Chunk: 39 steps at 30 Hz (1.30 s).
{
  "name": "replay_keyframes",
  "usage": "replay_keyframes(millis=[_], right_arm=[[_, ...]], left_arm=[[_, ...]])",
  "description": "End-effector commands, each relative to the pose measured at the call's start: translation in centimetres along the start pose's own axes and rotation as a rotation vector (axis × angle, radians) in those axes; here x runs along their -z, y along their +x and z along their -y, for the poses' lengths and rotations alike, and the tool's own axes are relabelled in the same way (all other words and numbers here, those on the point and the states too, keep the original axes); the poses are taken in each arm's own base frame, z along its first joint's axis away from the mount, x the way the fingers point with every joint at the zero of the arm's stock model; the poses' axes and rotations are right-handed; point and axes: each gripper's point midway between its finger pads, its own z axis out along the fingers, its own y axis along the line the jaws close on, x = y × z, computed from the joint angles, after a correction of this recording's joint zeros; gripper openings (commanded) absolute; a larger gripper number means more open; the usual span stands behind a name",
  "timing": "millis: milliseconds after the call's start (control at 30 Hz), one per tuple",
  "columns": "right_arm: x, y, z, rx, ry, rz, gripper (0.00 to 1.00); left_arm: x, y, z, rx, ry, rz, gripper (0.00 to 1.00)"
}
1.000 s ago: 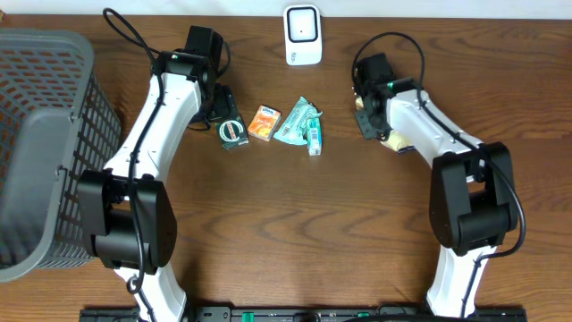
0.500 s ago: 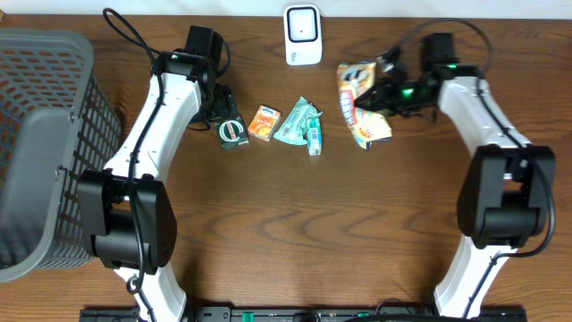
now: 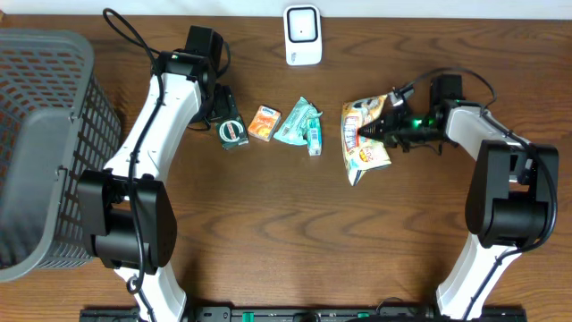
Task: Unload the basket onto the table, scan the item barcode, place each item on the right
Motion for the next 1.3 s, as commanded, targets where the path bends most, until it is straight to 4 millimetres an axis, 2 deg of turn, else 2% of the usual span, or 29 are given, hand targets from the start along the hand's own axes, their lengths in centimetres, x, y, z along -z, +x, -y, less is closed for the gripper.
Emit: replay_keyframes(millis=[0,167,233,300,333,533,600,700,767,800,867,900,967,1000,1033,1133,1200,1267], right_arm=[[1.6,-2.5,2.7,-0.004,0.218,0.108,0.18],[5.5,-5.4,2.5,0.0,0.404,0.181,0.42],[6.5,-5.9,1.8,0.023,0.436,0.182,0.5],[6.9,-5.9,0.8,0.044,0.438,0.169,0.62],[6.8,-5.7,0.4,0.063,0.439,0.152,0.68],[4.8,-3.2,-0.1,0.127,0.454,0.044,0.78],[3.7,-2.5,0.6,0.148,0.511,0.027,0.81],[3.1,-1.9,2.1,0.17,0.608,0.018,0.77],[2.1,-1.1,2.9,0.184,0.632,0.004,0.69],[1.8,-0.9,3.4,0.19,0.65,0.002,0.59],[2.1,-1.2,4.2,0.201,0.703,0.02,0.46],[2.4,-1.7,4.5,0.21,0.73,0.039,0.43],[3.1,-3.1,4.2,0.232,0.761,0.085,0.36],[3.6,-3.9,3.7,0.245,0.776,0.111,0.29],[4.1,-4.9,2.9,0.259,0.782,0.14,0.25],[5.0,-6.9,0.0,0.296,0.754,0.196,0.24],[5.7,-7.6,-1.5,0.311,0.744,0.216,0.4],[6.2,-7.8,-2.4,0.329,0.745,0.217,0.84]], left_arm=[[0.4,-0.2,-0.1,-0.007,-0.001,0.011,0.98],[0.4,-0.2,-0.1,-0.007,-0.001,0.011,0.98],[0.4,-0.2,-0.1,-0.007,-0.001,0.011,0.98],[0.4,-0.2,-0.1,-0.007,-0.001,0.011,0.98],[0.4,-0.2,-0.1,-0.007,-0.001,0.011,0.98],[0.4,-0.2,-0.1,-0.007,-0.001,0.011,0.98],[0.4,-0.2,-0.1,-0.007,-0.001,0.011,0.97],[0.4,-0.2,-0.1,-0.007,-0.001,0.011,0.98],[0.4,-0.2,-0.1,-0.007,-0.001,0.011,0.98],[0.4,-0.2,-0.1,-0.007,-0.001,0.011,0.98],[0.4,-0.2,-0.1,-0.007,-0.001,0.011,0.98],[0.4,-0.2,-0.1,-0.007,-0.001,0.011,0.98],[0.4,-0.2,-0.1,-0.007,-0.001,0.011,0.98],[0.4,-0.2,-0.1,-0.007,-0.001,0.011,0.98],[0.4,-0.2,-0.1,-0.007,-0.001,0.011,0.98],[0.4,-0.2,-0.1,-0.007,-0.001,0.011,0.98],[0.4,-0.2,-0.1,-0.007,-0.001,0.011,0.98],[0.4,-0.2,-0.1,-0.007,-0.001,0.011,0.98]])
